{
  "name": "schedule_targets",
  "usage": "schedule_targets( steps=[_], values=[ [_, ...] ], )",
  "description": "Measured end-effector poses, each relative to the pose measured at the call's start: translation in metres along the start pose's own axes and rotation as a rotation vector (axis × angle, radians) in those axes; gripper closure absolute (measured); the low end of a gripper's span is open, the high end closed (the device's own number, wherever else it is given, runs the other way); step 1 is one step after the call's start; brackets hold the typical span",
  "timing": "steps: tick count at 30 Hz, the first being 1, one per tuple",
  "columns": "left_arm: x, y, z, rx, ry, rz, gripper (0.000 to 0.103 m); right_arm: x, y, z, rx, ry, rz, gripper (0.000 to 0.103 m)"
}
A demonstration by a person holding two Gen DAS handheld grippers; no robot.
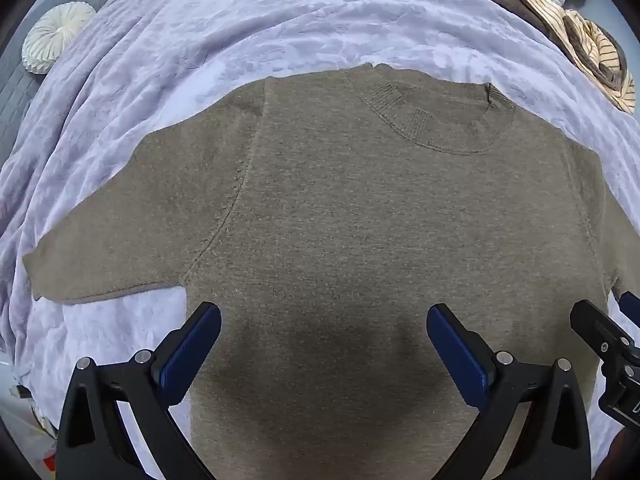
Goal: Fold small clothes
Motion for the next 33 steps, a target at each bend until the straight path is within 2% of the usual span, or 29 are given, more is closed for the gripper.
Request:
schedule_targets(
  steps=[16,29,33],
  values=[
    [0.009,0.001,0.000,0.004,0.005,-0.006,0.000,0.004,-0.001,0.001,-0.010,-0.004,0.005,0.000],
    [0.010,0.002,-0.002,-0.067,-0.043,-0.014,0.000,0.002,-0.001,0.002,-0.003,-0.004,0.006,0.000],
    [0.011,0.003,-0.002,-0.052,-0.035,-0.010,0.000,0.003,0.000,0.001,0.002,-0.006,0.006,0.000]
  ],
)
Point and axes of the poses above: each gripper's, at about its wrist camera, not at the fingertips, and z roughly against the way its jaws point, x to its left, y to its underside, the point moved 4 cm from there along -z, roughly the way its jaws point, and after that the axes turned 14 degrees about -x, right-handed, at the moved point
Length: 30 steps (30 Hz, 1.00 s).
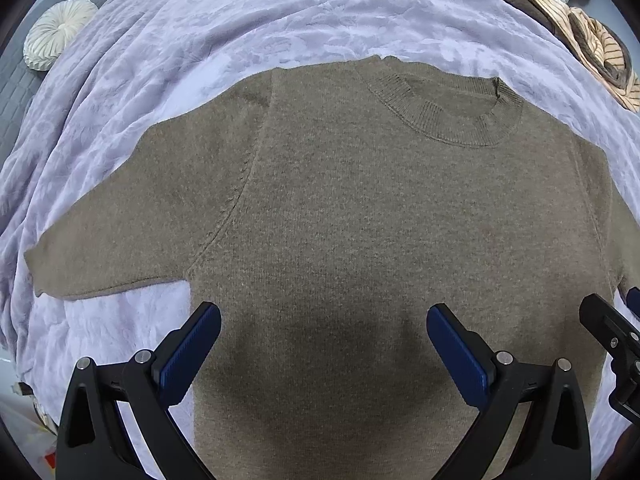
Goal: Fold small clothes
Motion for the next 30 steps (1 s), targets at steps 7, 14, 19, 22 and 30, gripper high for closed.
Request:
schedule_targets(
  steps=[7,14,19,22,30],
  values=[
    [0.001,0.000,0.001,0.002,0.003,0.005,0.000,0.001,-0.001,0.000,-0.007,-0.006,-0.003,0.000],
    [0.004,0.001,0.002,-0.009,-0.008,0.000,0.000,0.002,-0.001,0.000,-0.022,-0.010,-0.001,0.000],
    [0.006,0.002,0.004,-0.009,-0.004,0.002,0.000,0.002,-0.001,0.000,-0.036,-0.014,-0.004,0.000],
    [0.006,0.002,0.003,-0.005,-0.001,0.005,0.000,0.002,-0.001,0.000,-0.036,-0.016,-0.005,0.000],
    [0.018,0.003,0.002,0.020,0.018,0.033,0.000,0.012,-0.003,0.006,-0.083,-0.034,0.004,0.000]
  ],
)
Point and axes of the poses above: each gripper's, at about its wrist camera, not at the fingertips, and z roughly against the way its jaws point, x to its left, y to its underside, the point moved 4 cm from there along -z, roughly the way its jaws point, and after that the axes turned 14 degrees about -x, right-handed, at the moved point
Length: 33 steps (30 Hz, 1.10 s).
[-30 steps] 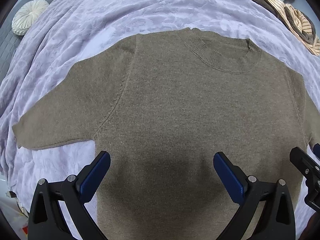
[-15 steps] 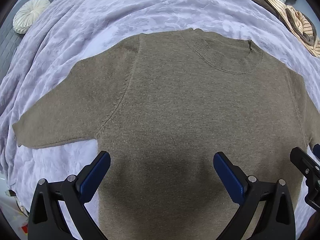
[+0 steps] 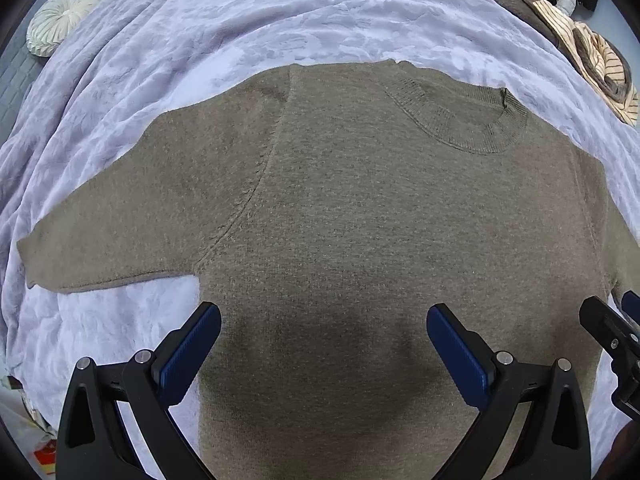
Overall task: Fold small clothes
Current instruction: 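Grasp a sweater sleeve with the left gripper and fold it across the body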
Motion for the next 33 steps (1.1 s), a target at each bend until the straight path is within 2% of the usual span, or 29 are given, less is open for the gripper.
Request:
schedule_targets(
  steps=[5,7,10,11,13,19,24,26,28,29,30,31,32,33],
  values=[
    [0.023,0.003,-0.001,0.008,0.017,0.057,0.000,0.009,0.001,0.001,0.028,-0.006,0.004,0.000],
    [0.035,0.004,-0.001,-0.001,0.051,0.092,0.000,0.017,0.003,0.000,0.043,-0.019,0.011,0.000],
    [0.062,0.007,-0.002,-0.057,0.117,0.156,0.000,0.031,0.006,0.001,0.046,-0.040,0.031,0.000],
    [0.074,0.009,-0.003,-0.087,0.159,0.200,0.000,0.037,0.007,0.002,0.047,-0.052,0.038,0.000],
    [0.110,0.015,-0.006,-0.114,0.184,0.277,0.000,0.051,0.008,0.004,0.047,-0.068,0.057,0.000],
    [0.220,0.041,-0.015,-0.122,0.029,0.422,0.000,0.088,0.012,0.010,0.065,-0.101,0.112,0.000],
    [0.303,0.071,-0.043,-0.088,-0.032,0.668,0.000,0.115,0.022,0.011,0.094,-0.106,0.172,0.000],
    [0.316,0.072,-0.055,-0.082,-0.050,0.704,0.000,0.125,0.030,0.010,0.112,-0.111,0.192,0.000],
    [0.321,0.066,-0.059,-0.095,-0.086,0.706,0.010,0.134,0.037,0.008,0.127,-0.110,0.215,0.000],
    [0.323,0.062,-0.058,-0.109,-0.113,0.706,0.024,0.138,0.040,0.008,0.136,-0.112,0.223,0.000],
    [0.326,0.059,-0.055,-0.128,-0.122,0.711,0.043,0.142,0.044,0.008,0.146,-0.113,0.232,0.000],
    [0.328,0.055,-0.052,-0.144,-0.126,0.716,0.055,0.144,0.045,0.007,0.153,-0.114,0.235,0.000],
    [0.330,0.051,-0.050,-0.160,-0.119,0.717,0.077,0.147,0.047,0.007,0.160,-0.118,0.237,0.000],
    [0.333,0.050,-0.046,-0.179,-0.116,0.709,0.087,0.150,0.049,0.008,0.163,-0.124,0.238,0.000]
  ],
)
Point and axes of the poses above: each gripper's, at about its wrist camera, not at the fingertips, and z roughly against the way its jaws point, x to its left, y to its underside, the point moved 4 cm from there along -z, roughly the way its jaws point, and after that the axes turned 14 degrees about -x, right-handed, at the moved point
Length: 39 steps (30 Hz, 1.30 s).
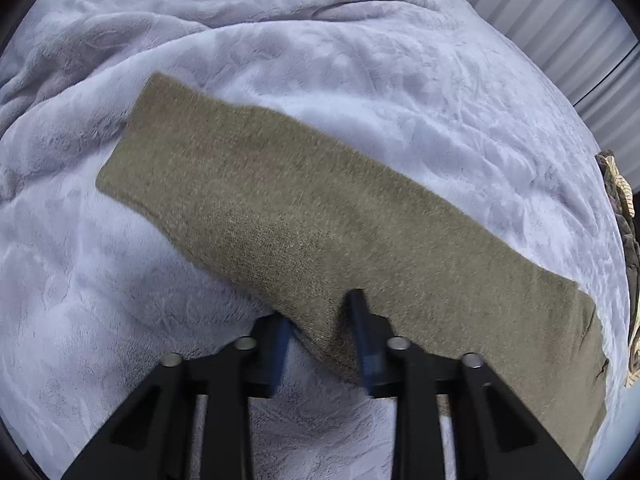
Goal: Fold small clothes
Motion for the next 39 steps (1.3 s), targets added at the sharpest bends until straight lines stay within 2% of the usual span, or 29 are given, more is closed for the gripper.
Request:
schedule_targets(
  steps=[2,4,9,12,17,19,22,25,28,29,30,31,32,33,36,39],
  values=[
    [-0.014,-0.006,0.003,-0.025,0.005,-0.045,0.092,0.004,0.001,0.002,-0.005,-0.012,0.000,0.000],
    [-0.026,-0.010,0.011,-0.053,0.041,-0.077,0.092,0.007,0.000,0.004,-0.015,-0.022,-0.001,0.000],
    [-0.092,-0.024,0.053,-0.144,0.218,-0.149,0.092,0.001,-0.002,0.010,-0.049,-0.031,-0.012,0.000],
    [-0.156,-0.022,0.073,-0.175,0.339,-0.225,0.092,-0.011,-0.002,0.012,-0.062,-0.029,-0.041,0.000],
    [-0.265,0.018,0.108,-0.170,0.539,-0.388,0.092,-0.045,0.002,0.021,-0.087,-0.010,-0.111,0.000],
    [-0.311,0.049,0.112,-0.128,0.603,-0.457,0.092,-0.062,0.005,0.024,-0.096,0.001,-0.145,0.000],
    [-0.355,0.104,0.112,-0.044,0.658,-0.553,0.093,-0.093,0.013,0.027,-0.103,0.025,-0.204,0.000],
    [-0.383,0.163,0.103,0.038,0.653,-0.669,0.092,-0.123,0.022,0.025,-0.100,0.050,-0.261,0.000],
    [-0.385,0.201,0.086,0.088,0.567,-0.756,0.092,-0.147,0.031,0.021,-0.087,0.077,-0.296,0.000],
    [-0.383,0.208,0.081,0.106,0.545,-0.773,0.086,-0.153,0.034,0.020,-0.081,0.084,-0.305,0.000],
    [-0.377,0.211,0.078,0.117,0.524,-0.782,0.071,-0.159,0.036,0.017,-0.074,0.091,-0.311,0.000],
    [-0.372,0.211,0.077,0.114,0.502,-0.786,0.065,-0.162,0.038,0.017,-0.071,0.098,-0.310,0.000],
    [-0.365,0.207,0.077,0.099,0.487,-0.787,0.051,-0.166,0.037,0.015,-0.071,0.102,-0.304,0.000],
    [-0.359,0.202,0.080,0.082,0.476,-0.783,0.044,-0.166,0.034,0.015,-0.074,0.103,-0.294,0.000],
    [-0.334,0.169,0.095,0.033,0.461,-0.734,0.039,-0.159,0.015,0.014,-0.113,0.099,-0.224,0.000],
    [-0.304,0.122,0.099,-0.048,0.386,-0.682,0.039,-0.130,-0.018,0.014,-0.187,0.078,-0.083,0.000]
  ],
)
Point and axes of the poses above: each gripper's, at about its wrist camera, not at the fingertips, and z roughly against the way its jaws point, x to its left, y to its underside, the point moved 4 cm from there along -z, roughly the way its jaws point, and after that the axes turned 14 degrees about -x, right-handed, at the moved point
